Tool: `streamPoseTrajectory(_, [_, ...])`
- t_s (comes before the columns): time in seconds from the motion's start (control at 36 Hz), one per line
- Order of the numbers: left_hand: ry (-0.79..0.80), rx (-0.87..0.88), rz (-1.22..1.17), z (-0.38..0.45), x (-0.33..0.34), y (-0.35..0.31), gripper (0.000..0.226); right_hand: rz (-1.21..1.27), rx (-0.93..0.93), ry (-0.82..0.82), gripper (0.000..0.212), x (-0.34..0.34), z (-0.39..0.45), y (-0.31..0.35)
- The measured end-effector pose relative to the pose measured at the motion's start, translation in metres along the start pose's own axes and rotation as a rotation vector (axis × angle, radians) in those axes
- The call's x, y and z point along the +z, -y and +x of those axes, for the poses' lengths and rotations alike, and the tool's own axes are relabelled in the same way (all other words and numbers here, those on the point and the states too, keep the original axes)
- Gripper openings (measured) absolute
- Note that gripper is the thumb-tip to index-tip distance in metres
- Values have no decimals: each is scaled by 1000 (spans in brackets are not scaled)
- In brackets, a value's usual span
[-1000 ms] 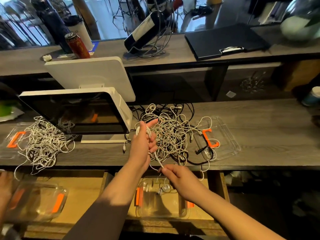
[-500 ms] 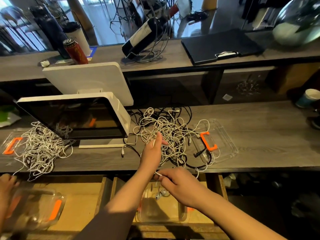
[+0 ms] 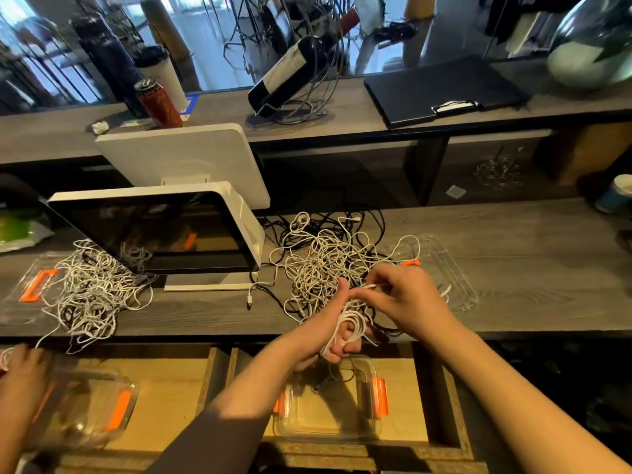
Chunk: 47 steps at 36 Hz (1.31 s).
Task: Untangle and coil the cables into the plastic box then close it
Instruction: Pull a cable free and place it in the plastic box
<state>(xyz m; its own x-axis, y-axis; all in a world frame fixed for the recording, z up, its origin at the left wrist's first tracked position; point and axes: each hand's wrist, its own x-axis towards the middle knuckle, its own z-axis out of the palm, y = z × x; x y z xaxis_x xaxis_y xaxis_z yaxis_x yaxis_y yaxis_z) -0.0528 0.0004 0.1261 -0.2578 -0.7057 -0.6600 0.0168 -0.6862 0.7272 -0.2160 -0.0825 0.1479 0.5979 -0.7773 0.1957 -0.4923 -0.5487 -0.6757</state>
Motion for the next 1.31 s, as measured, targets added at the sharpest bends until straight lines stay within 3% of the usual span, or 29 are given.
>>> streamPoseTrajectory(0.06, [82,-18,63,-4,1,-7,90,-13,9,1,46,-6,5,-3])
streamPoseTrajectory(0.19, [253,-4,168,-15,2,-12,45,5,-2,56,55,-8,8,-4])
streamPoseTrajectory(0.31, [222,21,166,-17,4,-9,54,38,-11,44,52,-6,4,-10])
streamPoseTrajectory(0.53, [17,199,-186,-16,0,-7,47,141,71,65,47,2,-10,-17])
streamPoseTrajectory(0.64, [-80,246,-221,-16,6,-6,46,129,121,96,28,5,-16,-17])
streamPoseTrajectory(0.75, [-251,336,-178,-16,6,-6,52,130,164,132,34,9,-23,-21])
streamPoseTrajectory(0.92, [-215,367,-367,-21,14,-12,50,176,196,136,36,25,-38,-13])
streamPoseTrajectory(1.17, [-391,430,-366,-25,11,-12,57,248,223,174,26,36,-46,9])
streamPoseTrajectory(1.31, [-396,444,-454,-26,6,-11,59,282,239,207,18,43,-46,19])
